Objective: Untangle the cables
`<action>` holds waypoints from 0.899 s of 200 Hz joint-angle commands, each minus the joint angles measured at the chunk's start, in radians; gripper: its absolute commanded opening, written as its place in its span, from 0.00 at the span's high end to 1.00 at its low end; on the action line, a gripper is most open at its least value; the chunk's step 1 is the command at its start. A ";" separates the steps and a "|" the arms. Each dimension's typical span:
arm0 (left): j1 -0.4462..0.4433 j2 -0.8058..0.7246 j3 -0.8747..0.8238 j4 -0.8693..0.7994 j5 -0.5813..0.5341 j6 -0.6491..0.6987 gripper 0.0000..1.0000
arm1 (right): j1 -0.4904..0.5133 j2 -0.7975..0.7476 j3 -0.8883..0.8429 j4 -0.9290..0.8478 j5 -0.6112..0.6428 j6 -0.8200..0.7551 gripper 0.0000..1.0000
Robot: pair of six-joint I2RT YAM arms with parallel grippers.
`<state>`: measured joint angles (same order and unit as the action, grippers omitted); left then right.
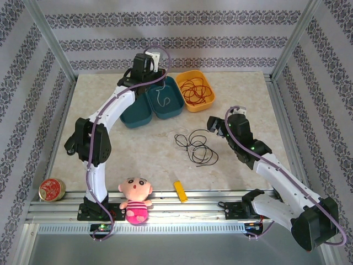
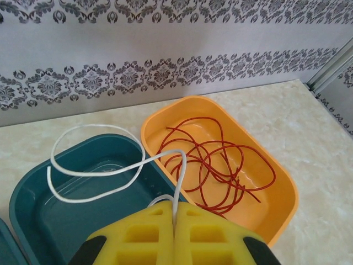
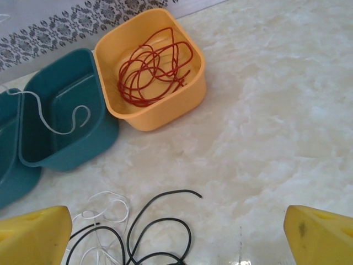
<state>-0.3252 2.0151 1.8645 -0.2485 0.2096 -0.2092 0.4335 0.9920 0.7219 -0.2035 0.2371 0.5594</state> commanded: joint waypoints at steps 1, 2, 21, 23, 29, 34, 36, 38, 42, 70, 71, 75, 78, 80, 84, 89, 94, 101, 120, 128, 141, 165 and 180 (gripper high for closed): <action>0.006 0.023 0.045 -0.018 0.011 -0.009 1.00 | -0.012 -0.024 -0.012 -0.026 0.028 0.016 0.02; 0.006 0.024 0.044 -0.020 0.010 -0.010 1.00 | -0.013 -0.024 -0.013 -0.027 0.028 0.017 0.02; 0.007 0.041 0.041 -0.040 0.014 -0.033 0.99 | -0.015 -0.029 -0.012 -0.035 0.032 0.019 0.02; 0.007 0.043 0.042 -0.041 0.016 -0.036 0.98 | -0.015 -0.029 -0.012 -0.034 0.033 0.019 0.02; 0.007 0.048 0.040 -0.047 0.019 -0.044 0.97 | -0.017 -0.029 -0.012 -0.037 0.032 0.019 0.02; 0.007 0.051 0.037 -0.051 0.023 -0.052 0.97 | -0.018 -0.029 -0.012 -0.038 0.031 0.020 0.02; 0.007 0.052 0.036 -0.053 0.023 -0.055 0.96 | -0.018 -0.028 -0.012 -0.039 0.031 0.021 0.02; 0.007 0.054 0.034 -0.054 0.025 -0.059 0.96 | -0.018 -0.028 -0.012 -0.039 0.031 0.022 0.02; 0.007 0.055 0.030 -0.055 0.030 -0.065 0.96 | -0.018 -0.027 -0.012 -0.037 0.031 0.023 0.02; 0.005 0.066 -0.003 -0.051 0.061 -0.101 0.88 | -0.019 -0.018 -0.010 -0.038 0.022 0.025 0.02; 0.005 0.066 -0.003 -0.051 0.062 -0.101 0.88 | -0.019 -0.018 -0.010 -0.038 0.022 0.025 0.02; 0.005 0.068 -0.005 -0.052 0.063 -0.105 0.86 | -0.019 -0.017 -0.011 -0.038 0.022 0.026 0.02; 0.005 0.069 -0.007 -0.053 0.065 -0.107 0.85 | -0.019 -0.017 -0.010 -0.039 0.021 0.027 0.02; 0.006 0.071 -0.008 -0.053 0.064 -0.108 0.84 | -0.020 -0.017 -0.010 -0.040 0.021 0.027 0.02; 0.005 0.072 -0.010 -0.054 0.066 -0.110 0.83 | -0.019 -0.017 -0.009 -0.039 0.020 0.027 0.02; 0.006 0.074 -0.011 -0.057 0.066 -0.112 0.82 | -0.019 -0.016 -0.009 -0.039 0.019 0.027 0.02; 0.005 0.076 -0.014 -0.059 0.066 -0.115 0.80 | -0.019 -0.016 -0.009 -0.038 0.018 0.027 0.02; 0.005 0.076 -0.017 -0.061 0.066 -0.120 0.78 | -0.019 -0.016 -0.008 -0.039 0.016 0.027 0.02; 0.005 0.066 -0.027 -0.064 0.071 -0.131 0.74 | -0.020 -0.016 -0.007 -0.043 0.018 0.027 0.02; 0.006 0.056 -0.032 -0.064 0.071 -0.137 0.71 | -0.021 -0.019 -0.008 -0.044 0.019 0.030 0.02; 0.004 0.032 -0.049 -0.062 0.074 -0.146 0.67 | -0.022 -0.014 -0.004 -0.047 0.018 0.036 0.02; -0.001 -0.043 -0.111 -0.037 0.068 -0.156 0.55 | -0.024 0.016 0.019 -0.061 -0.007 0.028 0.03; -0.007 -0.104 -0.171 -0.013 0.058 -0.159 0.46 | -0.024 0.053 0.043 -0.068 -0.040 0.018 0.07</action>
<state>-0.3264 2.0365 1.7580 -0.2863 0.2661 -0.3473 0.4206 0.9997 0.7208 -0.2447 0.2398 0.5766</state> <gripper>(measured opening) 0.481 0.957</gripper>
